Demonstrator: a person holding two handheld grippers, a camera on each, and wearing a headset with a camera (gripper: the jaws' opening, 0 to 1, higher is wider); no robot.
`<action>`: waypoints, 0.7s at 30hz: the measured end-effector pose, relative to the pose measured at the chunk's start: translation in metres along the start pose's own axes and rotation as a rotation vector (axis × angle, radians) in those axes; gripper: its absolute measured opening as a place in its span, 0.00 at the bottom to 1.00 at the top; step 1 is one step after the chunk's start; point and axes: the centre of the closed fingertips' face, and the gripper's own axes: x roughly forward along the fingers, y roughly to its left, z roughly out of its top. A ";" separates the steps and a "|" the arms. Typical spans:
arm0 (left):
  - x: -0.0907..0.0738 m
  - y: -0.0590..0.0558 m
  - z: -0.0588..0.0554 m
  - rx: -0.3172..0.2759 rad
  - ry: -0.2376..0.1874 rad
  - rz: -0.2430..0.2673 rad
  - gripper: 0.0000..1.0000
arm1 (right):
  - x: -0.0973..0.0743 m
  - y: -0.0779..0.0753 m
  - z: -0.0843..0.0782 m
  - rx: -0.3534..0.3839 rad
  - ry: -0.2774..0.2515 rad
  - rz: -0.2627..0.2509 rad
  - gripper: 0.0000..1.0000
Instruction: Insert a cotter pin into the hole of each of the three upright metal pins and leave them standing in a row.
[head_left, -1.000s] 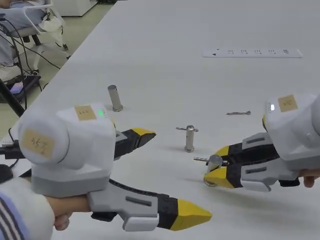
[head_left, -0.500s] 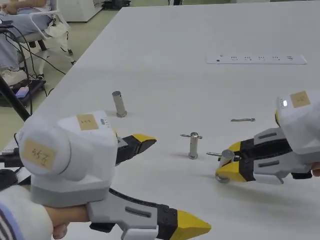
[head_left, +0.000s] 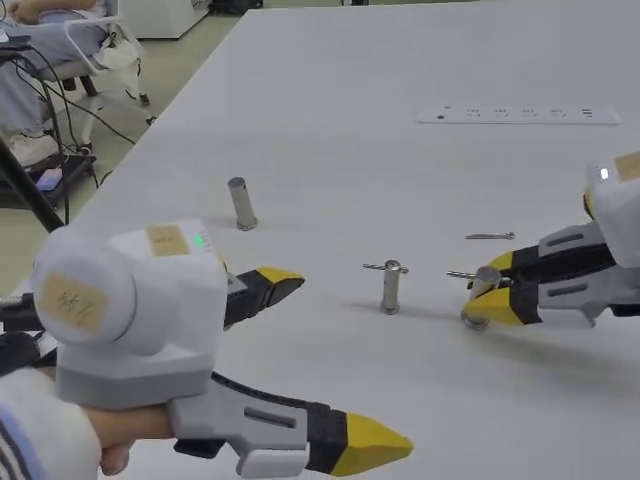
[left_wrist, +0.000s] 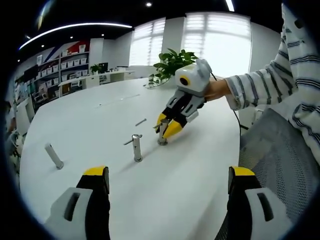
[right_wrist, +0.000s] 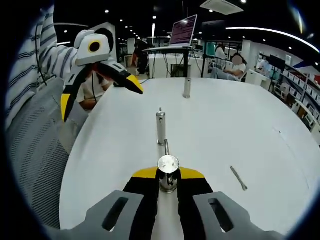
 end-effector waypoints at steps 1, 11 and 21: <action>0.000 0.000 0.000 0.000 0.002 0.000 0.99 | 0.000 0.000 0.000 -0.006 -0.002 0.002 0.13; 0.000 0.000 -0.004 0.005 0.021 -0.006 0.99 | 0.001 -0.002 0.002 -0.012 -0.043 0.042 0.14; 0.000 -0.002 -0.004 0.003 0.024 -0.008 0.99 | 0.000 -0.001 0.003 -0.005 -0.047 0.041 0.15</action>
